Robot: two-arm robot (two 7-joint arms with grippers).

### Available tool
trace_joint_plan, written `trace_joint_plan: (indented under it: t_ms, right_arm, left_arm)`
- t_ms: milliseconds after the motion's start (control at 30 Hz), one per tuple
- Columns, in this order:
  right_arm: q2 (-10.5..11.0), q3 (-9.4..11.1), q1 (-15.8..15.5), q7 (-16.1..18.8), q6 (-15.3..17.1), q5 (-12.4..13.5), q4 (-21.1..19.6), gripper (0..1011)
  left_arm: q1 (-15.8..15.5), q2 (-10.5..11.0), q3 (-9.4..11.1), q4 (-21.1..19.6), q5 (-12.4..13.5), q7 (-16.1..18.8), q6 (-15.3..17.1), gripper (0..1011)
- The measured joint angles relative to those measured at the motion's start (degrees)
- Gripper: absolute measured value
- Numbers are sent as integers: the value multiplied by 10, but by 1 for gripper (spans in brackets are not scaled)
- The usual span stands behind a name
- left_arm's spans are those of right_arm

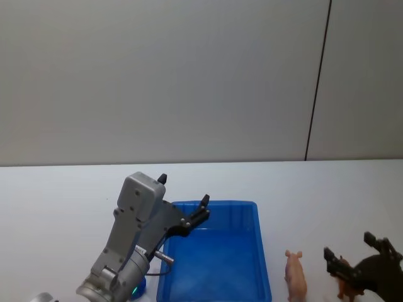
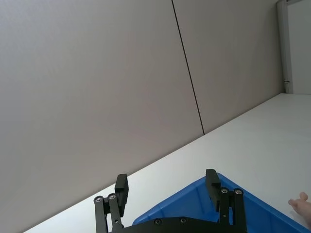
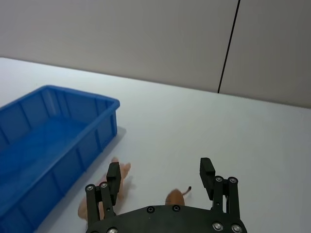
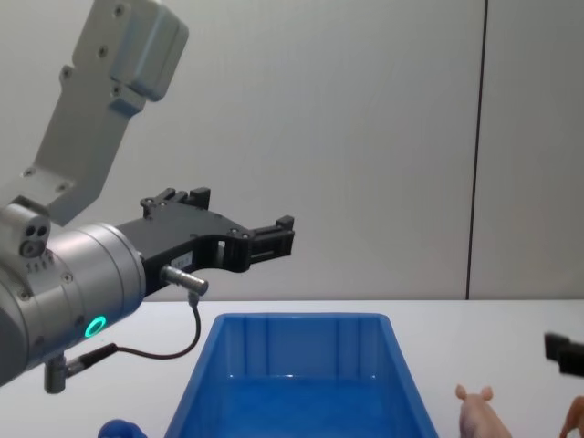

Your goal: Pick up the two dolls from the table and place them into the box.

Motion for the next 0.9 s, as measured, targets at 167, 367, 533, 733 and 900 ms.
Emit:
trace_joint_plan:
  t_ms: [167, 367, 533, 733, 900]
  right_arm:
    - [7, 3, -5, 9, 11, 5, 7, 1001]
    - [12, 5, -9, 18, 26, 6, 18, 1001]
    - [13, 4, -9, 26, 40, 4, 27, 1001]
    - [12, 2, -7, 35, 56, 1, 38, 942]
    - [10, 1, -4, 40, 66, 1, 45, 818]
  left_arm:
    - [0, 0, 0, 0, 0, 0, 0, 1001]
    - [0, 0, 0, 0, 0, 0, 0, 1001]
    - [0, 0, 0, 0, 0, 0, 0, 1001]
    - [0, 0, 0, 0, 0, 0, 0, 1001]
    - [0, 0, 0, 0, 0, 0, 0, 1001]
